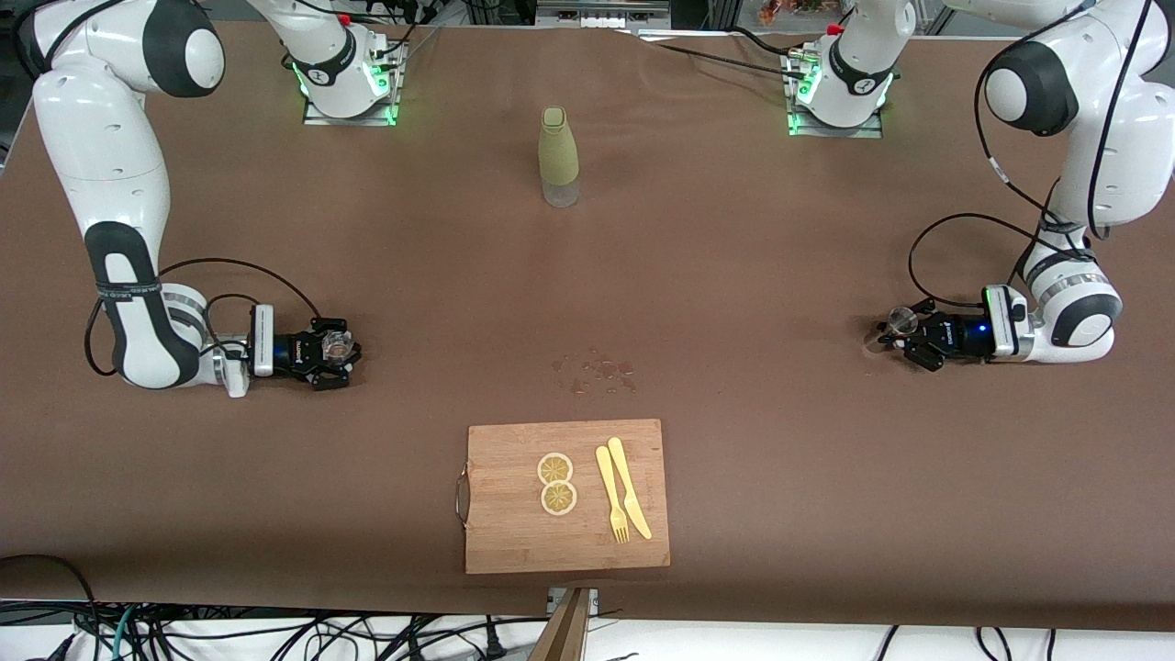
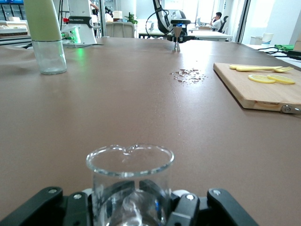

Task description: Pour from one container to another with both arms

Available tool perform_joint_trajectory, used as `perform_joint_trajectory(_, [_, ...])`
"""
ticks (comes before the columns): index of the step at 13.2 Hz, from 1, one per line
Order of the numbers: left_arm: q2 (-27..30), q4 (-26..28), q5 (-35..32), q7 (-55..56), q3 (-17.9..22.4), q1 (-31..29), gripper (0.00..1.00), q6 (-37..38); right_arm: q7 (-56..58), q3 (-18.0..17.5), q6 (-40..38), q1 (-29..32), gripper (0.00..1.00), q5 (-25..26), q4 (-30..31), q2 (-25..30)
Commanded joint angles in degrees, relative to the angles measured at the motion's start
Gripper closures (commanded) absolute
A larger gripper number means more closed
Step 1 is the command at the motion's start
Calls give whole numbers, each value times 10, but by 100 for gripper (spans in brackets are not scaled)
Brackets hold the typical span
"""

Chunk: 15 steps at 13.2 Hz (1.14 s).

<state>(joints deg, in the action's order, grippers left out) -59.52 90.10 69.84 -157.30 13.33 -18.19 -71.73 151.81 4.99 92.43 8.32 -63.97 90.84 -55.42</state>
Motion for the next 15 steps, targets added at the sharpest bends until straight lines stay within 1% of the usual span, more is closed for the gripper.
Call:
perform_joint_trajectory(1, [-9, 3, -15, -81, 9, 0, 100, -2, -2, -7, -19, 12, 0, -5, 1, 4])
perform_joint_trajectory(3, [-13, 1, -15, -79, 17, 0, 99, -8, -10, -1, -20, 16, 0, 1, 0, 7])
perform_joint_trajectory(4, [-15, -1, -15, -80, 17, 0, 78, -9, -10, 6, -20, 17, 0, 2, 0, 7])
perform_joint_trajectory(5, [-15, -3, -15, -82, 19, 0, 1, -9, -11, 13, -21, 17, 0, 5, -1, 10])
perform_joint_trajectory(7, [-15, -5, -15, -76, 27, 0, 0, -9, -33, 35, -36, 17, 0, 23, -2, 15])
perform_joint_trajectory(10, [-12, -7, -14, -71, 32, 0, 0, -13, -79, 82, -60, 16, 0, 60, -3, 41])
perform_joint_trajectory(11, [-10, -19, -15, -58, 44, 0, 0, -13, -102, 97, -65, 15, 0, 78, -5, 54])
perform_joint_trajectory(12, [-7, -32, -17, -38, 69, 1, 0, -12, -131, 107, -69, 14, 0, 96, -5, 71])
perform_joint_trajectory(13, [0, -47, -39, -1, 88, 1, 0, -11, -167, 118, -72, 14, 0, 122, -5, 88])
perform_joint_trajectory(15, [26, -81, -93, 124, 120, 1, 0, -10, -257, 135, -95, 14, 0, 166, -5, 124])
